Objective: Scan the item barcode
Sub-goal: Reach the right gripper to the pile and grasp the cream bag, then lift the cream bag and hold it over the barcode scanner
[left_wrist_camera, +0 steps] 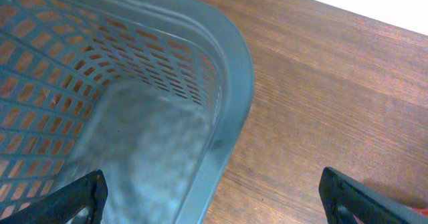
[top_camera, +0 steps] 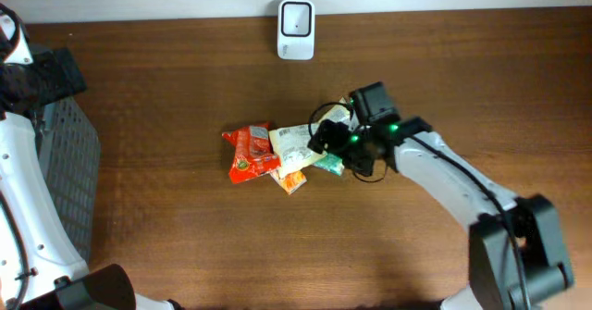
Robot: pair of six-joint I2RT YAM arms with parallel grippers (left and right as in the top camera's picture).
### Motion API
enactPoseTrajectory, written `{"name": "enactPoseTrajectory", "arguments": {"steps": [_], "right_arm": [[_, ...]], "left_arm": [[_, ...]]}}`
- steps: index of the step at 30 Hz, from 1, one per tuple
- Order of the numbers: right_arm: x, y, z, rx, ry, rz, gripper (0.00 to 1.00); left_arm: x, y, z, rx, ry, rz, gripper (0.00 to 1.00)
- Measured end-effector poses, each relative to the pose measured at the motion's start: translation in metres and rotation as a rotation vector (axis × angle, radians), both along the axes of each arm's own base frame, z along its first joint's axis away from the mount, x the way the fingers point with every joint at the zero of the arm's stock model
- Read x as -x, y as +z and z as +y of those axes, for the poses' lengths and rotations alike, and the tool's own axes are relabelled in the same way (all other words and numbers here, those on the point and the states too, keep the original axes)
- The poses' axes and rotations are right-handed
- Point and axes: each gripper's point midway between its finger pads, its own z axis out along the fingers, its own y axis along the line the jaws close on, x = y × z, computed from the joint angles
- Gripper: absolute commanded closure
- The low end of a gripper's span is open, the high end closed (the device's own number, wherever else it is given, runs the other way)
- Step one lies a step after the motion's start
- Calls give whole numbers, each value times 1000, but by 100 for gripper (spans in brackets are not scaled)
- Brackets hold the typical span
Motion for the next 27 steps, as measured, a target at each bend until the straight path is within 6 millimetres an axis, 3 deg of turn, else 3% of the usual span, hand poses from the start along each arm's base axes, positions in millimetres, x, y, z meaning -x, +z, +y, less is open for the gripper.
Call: {"name": "enactPoseTrajectory", "arguments": {"steps": [3, 5, 8, 10, 17, 21, 23, 26, 27], "right_arm": [[-17, -29, -2, 41, -61, 4, 4], [-28, -37, -1, 45, -84, -22, 4], [-57, -33, 5, 49, -50, -170, 5], [-65, -31, 5, 66, -14, -228, 7], [-69, -27, 4, 137, 121, -313, 9], [-90, -1, 12, 119, 110, -377, 9], [-92, -13, 12, 109, 67, -341, 9], [-98, -50, 21, 80, 26, -285, 20], [-100, -50, 25, 57, 24, -288, 34]], "left_arm": [[0, 0, 0, 0, 0, 0, 1], [0, 0, 0, 0, 0, 0, 1], [0, 0, 0, 0, 0, 0, 1], [0, 0, 0, 0, 0, 0, 1], [0, 0, 0, 0, 0, 0, 1], [0, 0, 0, 0, 0, 0, 1], [0, 0, 0, 0, 0, -1, 1], [0, 0, 0, 0, 0, 0, 1], [0, 0, 0, 0, 0, 0, 1]]}}
